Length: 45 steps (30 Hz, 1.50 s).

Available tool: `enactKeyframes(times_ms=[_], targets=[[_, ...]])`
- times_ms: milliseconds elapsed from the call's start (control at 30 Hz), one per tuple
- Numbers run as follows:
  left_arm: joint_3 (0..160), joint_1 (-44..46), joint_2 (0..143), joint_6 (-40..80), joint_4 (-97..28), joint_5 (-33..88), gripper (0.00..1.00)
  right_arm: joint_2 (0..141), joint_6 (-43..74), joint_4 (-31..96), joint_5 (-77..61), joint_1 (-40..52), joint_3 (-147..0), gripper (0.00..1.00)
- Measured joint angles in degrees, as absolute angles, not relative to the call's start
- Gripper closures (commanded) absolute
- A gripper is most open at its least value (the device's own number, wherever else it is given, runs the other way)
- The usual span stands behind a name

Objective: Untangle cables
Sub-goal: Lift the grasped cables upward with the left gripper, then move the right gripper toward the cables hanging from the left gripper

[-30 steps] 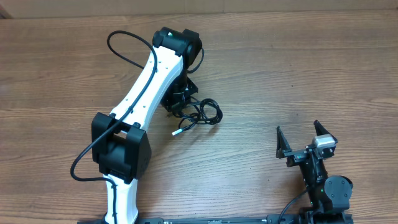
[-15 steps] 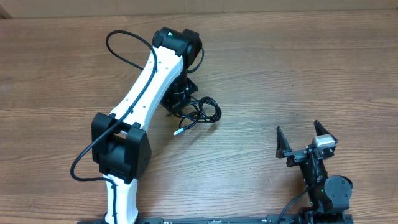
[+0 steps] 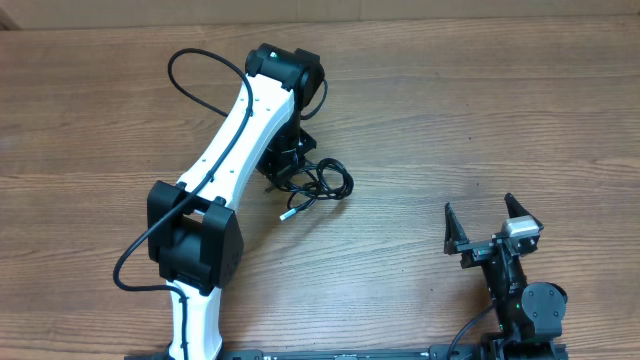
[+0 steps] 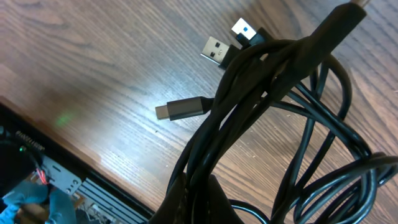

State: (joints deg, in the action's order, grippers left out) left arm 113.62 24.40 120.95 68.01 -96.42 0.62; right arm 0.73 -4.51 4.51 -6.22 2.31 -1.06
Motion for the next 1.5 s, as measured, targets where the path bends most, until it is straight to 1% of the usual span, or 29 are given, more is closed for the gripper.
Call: enactKeyframes(times_ms=[600,800,900,1133,1333,1500], targets=[[113.6,24.4,120.9,73.4,-96.5,3.9,0.96,0.7,-4.5,4.5,-6.3,2.3,-1.1,0.00],[113.6,24.4,120.9,74.7,-96.5,5.3,0.96,0.7,-4.4,0.8,-8.1,2.3,-1.1,0.00],[113.6,24.4,120.9,75.1,-96.5,5.7,0.96,0.7,-1.8,0.3,-10.6,2.3,-1.1,0.00],[113.6,24.4,120.9,75.6,-96.5,8.5,0.96,0.8,7.3,10.4,-12.9,2.3,-2.6,0.00],[113.6,24.4,120.9,76.2,-96.4,9.5,0.96,2.2,9.4,18.2,-13.3,2.3,-11.4,0.00],[113.6,24.4,120.9,76.4,-96.2,10.0,0.96,10.5,10.2,26.7,-13.7,2.3,-21.0,0.00]])
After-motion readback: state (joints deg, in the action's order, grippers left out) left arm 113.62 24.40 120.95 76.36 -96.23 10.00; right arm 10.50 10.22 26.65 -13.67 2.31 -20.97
